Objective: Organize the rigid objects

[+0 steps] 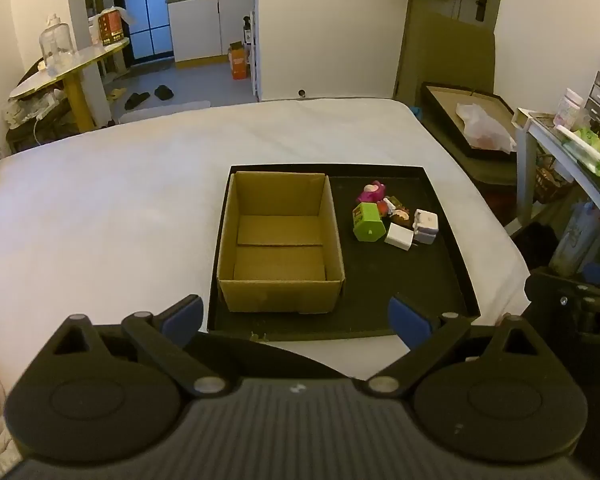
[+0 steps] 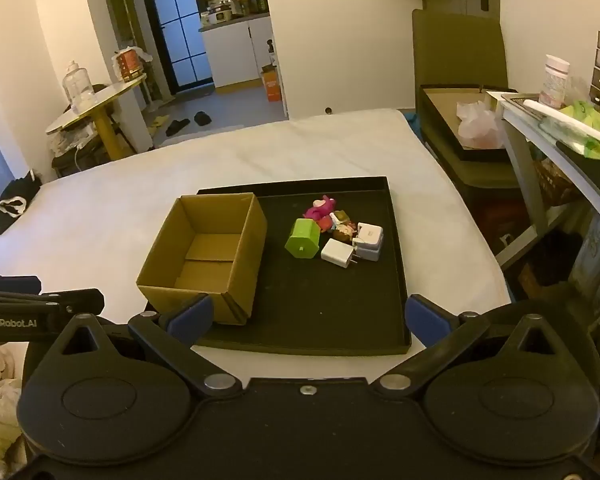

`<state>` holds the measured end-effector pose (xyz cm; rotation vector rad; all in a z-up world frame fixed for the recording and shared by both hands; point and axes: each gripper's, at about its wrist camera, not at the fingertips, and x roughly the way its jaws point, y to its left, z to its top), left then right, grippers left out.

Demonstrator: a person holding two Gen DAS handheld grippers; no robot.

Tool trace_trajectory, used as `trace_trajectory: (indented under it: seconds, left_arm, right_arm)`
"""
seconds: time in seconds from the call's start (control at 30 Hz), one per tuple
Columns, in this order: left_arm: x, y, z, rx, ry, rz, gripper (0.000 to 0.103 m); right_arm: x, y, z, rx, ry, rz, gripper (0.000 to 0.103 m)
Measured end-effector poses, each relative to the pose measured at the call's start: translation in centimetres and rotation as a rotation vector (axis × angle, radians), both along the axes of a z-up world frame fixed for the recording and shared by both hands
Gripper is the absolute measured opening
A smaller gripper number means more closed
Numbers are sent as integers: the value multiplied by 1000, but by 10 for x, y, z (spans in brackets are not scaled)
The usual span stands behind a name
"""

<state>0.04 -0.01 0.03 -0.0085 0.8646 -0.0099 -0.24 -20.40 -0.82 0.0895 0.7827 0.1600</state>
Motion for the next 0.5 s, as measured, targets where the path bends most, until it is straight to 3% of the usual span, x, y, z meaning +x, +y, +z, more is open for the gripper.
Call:
trace_trajectory:
  seconds: [0.5]
  left_arm:
    - [-5, 2, 8, -25, -33, -4, 98]
  right_arm:
    - [-1, 0, 2, 12, -11, -30, 103]
